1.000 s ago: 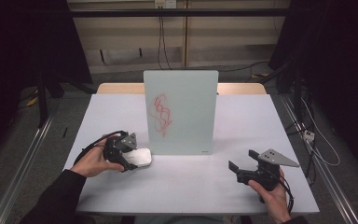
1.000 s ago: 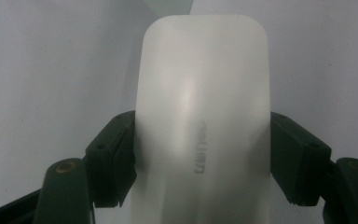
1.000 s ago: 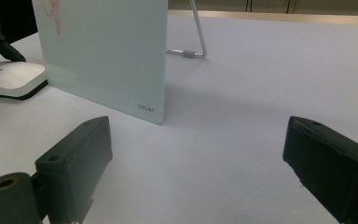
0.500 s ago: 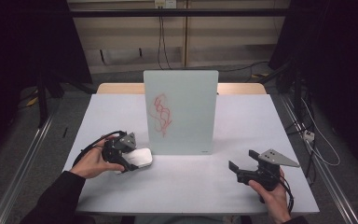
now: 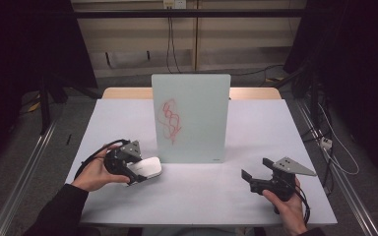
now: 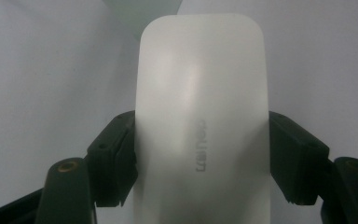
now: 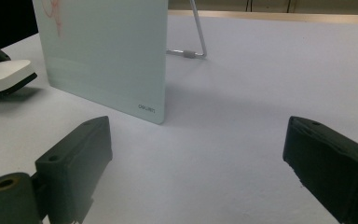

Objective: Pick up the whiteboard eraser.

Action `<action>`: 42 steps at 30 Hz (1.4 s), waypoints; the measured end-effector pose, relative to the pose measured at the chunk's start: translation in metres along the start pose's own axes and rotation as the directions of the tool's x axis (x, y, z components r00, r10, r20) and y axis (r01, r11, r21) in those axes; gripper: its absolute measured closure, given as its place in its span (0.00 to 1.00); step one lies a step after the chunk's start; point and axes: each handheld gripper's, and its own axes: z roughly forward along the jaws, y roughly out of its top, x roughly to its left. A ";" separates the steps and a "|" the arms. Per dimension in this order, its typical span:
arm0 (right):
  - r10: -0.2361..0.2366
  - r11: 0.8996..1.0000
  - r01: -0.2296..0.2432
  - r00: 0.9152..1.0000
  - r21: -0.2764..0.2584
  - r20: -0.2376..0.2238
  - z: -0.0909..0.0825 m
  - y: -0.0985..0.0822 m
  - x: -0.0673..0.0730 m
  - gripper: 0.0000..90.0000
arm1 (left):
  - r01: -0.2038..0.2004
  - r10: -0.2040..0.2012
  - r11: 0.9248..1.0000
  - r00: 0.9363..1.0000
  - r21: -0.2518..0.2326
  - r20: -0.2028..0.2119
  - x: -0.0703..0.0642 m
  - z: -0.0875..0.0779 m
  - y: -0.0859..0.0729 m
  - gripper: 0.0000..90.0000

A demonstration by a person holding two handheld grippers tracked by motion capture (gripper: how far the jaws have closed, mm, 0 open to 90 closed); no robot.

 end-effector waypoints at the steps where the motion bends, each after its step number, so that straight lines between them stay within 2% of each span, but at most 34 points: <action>1: 0.000 1.000 0.000 1.000 0.000 0.000 0.000 0.000 0.000 0.09 | 0.006 -0.006 1.000 1.000 -0.013 -0.006 -0.001 -0.001 -0.001 0.34; 3: -0.001 1.000 0.001 1.000 0.001 0.000 0.000 0.000 0.000 0.09 | 0.009 -0.010 1.000 1.000 -0.027 -0.010 -0.003 -0.004 0.000 0.34; 4: -0.001 1.000 0.001 1.000 0.001 0.000 0.000 0.000 0.000 0.09 | 0.012 -0.013 0.999 1.000 -0.047 -0.022 -0.003 -0.005 0.000 0.34; 6: 0.000 1.000 0.000 1.000 0.001 0.000 0.000 0.000 0.000 0.09 | 0.028 -0.029 0.997 0.999 -0.073 -0.020 -0.005 -0.007 0.000 0.35; 8: 0.002 1.000 -0.002 1.000 0.001 0.001 0.000 0.000 0.000 0.09 | 0.041 -0.042 0.996 0.999 -0.078 -0.007 -0.007 -0.009 0.002 0.34; 12: 0.011 1.000 -0.011 1.000 -0.001 -0.003 0.001 0.000 -0.001 0.09 | 0.066 -0.069 0.993 0.997 -0.097 -0.022 -0.015 -0.010 0.005 0.34; 14: 0.020 1.000 -0.020 1.000 0.000 -0.002 0.002 0.000 -0.002 0.09 | 0.079 -0.083 0.990 0.996 -0.120 -0.030 -0.019 -0.012 0.007 0.35; 15: 0.021 1.000 -0.021 1.000 0.000 -0.002 0.001 0.000 -0.002 0.09 | 0.100 -0.109 0.984 0.993 -0.148 -0.054 -0.022 -0.016 0.008 0.35; 16: 0.022 1.000 -0.022 1.000 -0.001 -0.001 0.001 0.000 -0.002 0.09 | 0.100 -0.109 0.984 0.993 -0.148 -0.054 -0.022 -0.016 0.008 0.35; 17: 0.022 1.000 -0.022 1.000 -0.001 -0.001 0.001 0.000 -0.002 0.09 | 0.111 -0.122 0.980 0.991 -0.162 -0.062 -0.023 -0.017 0.008 0.35; 18: 0.022 1.000 -0.022 1.000 -0.001 0.000 0.001 0.000 -0.002 0.09 | 0.122 -0.136 0.976 0.988 -0.179 -0.069 -0.023 -0.019 0.009 0.35; 19: 0.025 1.000 -0.025 1.000 -0.002 -0.001 0.001 0.000 -0.002 0.09 | 0.149 -0.172 0.962 0.982 -0.228 -0.082 -0.024 -0.022 0.009 0.35; 20: 0.025 1.000 -0.025 1.000 -0.002 0.000 0.001 0.000 -0.002 0.09 | 0.149 -0.172 0.962 0.982 -0.228 -0.082 -0.024 -0.022 0.009 0.35; 21: 0.025 1.000 -0.025 1.000 -0.002 0.000 0.001 0.000 -0.002 0.09 | 0.160 -0.187 0.957 0.978 -0.242 -0.090 -0.025 -0.024 0.009 0.35; 25: 0.027 1.000 -0.027 1.000 0.000 -0.003 0.001 0.000 -0.002 0.09 | 0.173 -0.221 0.933 0.968 -0.316 -0.123 -0.025 -0.033 0.009 0.35; 26: 0.027 1.000 -0.027 1.000 -0.001 -0.003 0.001 0.000 -0.002 0.09 | 0.178 -0.228 0.924 0.967 -0.338 -0.115 -0.025 -0.034 0.009 0.34; 29: 0.025 1.000 -0.025 1.000 -0.003 -0.005 0.002 0.001 -0.002 0.09 | 0.178 -0.246 0.907 0.960 -0.382 -0.137 -0.028 -0.036 0.011 0.35; 32: 0.025 1.000 -0.025 1.000 -0.002 -0.008 0.002 0.001 -0.002 0.09 | 0.184 -0.265 0.896 0.952 -0.404 -0.153 -0.032 -0.038 0.014 0.35; 33: 0.023 1.000 -0.023 1.000 -0.002 -0.007 0.002 0.001 -0.002 0.09 | 0.181 -0.265 0.896 0.950 -0.406 -0.163 -0.033 -0.039 0.016 0.35; 34: 0.022 1.000 -0.022 1.000 -0.003 -0.008 0.002 0.001 -0.002 0.09 | 0.177 -0.267 0.890 0.949 -0.419 -0.167 -0.035 -0.039 0.017 0.34; 37: 0.022 1.000 -0.022 1.000 -0.004 -0.008 0.002 0.001 -0.001 0.09 | 0.159 -0.266 0.882 0.945 -0.443 -0.190 -0.037 -0.041 0.021 0.34; 40: 0.022 1.000 -0.022 1.000 -0.006 -0.009 0.001 0.000 -0.001 0.09 | 0.139 -0.267 0.869 0.940 -0.474 -0.213 -0.038 -0.042 0.024 0.35; 42: 0.021 1.000 -0.021 1.000 -0.004 -0.011 0.001 0.000 -0.001 0.09 | 0.124 -0.264 0.855 0.940 -0.503 -0.218 -0.039 -0.044 0.025 0.34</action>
